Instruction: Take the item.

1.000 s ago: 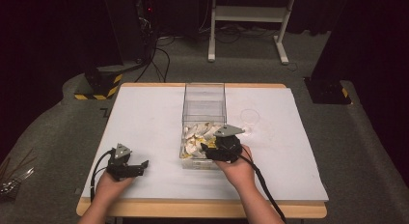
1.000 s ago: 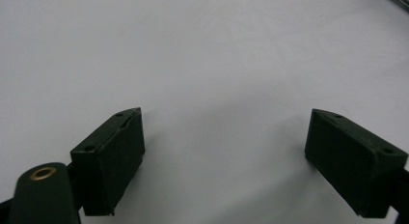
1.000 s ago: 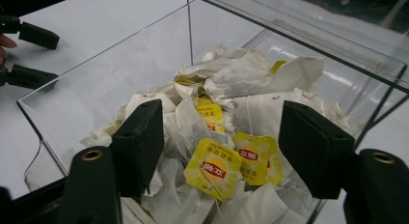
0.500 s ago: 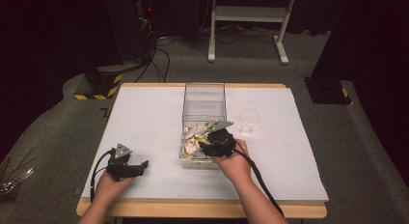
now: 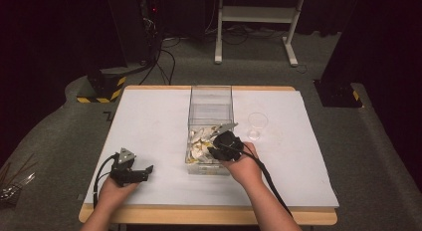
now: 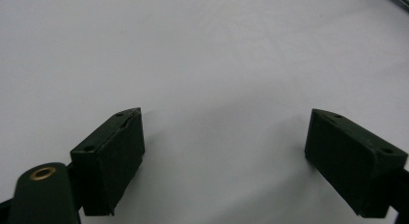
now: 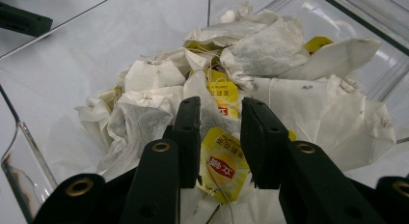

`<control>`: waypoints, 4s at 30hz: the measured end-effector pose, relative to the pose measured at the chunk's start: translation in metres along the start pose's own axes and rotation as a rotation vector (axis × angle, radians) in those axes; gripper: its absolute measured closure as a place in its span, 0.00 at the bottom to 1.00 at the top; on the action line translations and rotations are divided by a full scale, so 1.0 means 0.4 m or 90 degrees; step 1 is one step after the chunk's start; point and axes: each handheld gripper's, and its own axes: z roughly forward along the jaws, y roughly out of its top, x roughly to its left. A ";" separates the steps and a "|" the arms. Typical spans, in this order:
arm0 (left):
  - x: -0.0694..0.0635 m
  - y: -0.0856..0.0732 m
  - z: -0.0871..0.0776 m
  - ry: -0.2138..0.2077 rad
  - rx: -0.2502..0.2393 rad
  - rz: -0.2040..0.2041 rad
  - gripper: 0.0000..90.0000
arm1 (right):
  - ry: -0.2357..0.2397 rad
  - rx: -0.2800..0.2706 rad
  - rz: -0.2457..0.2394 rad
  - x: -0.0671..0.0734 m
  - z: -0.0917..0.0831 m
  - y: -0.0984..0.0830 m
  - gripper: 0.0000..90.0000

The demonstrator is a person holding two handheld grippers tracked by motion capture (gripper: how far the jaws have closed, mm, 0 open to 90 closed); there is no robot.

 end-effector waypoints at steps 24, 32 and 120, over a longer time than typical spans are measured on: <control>0.000 0.000 0.000 -0.001 -0.001 0.000 0.16 | -0.024 0.068 -0.014 -0.015 0.020 0.001 0.90; 0.000 0.000 0.000 -0.001 -0.001 -0.001 0.16 | -0.026 0.047 -0.007 -0.020 0.009 -0.001 0.99; -0.002 -0.001 0.000 0.000 -0.003 -0.003 0.16 | -0.037 -0.421 0.106 -0.025 -0.240 -0.102 1.00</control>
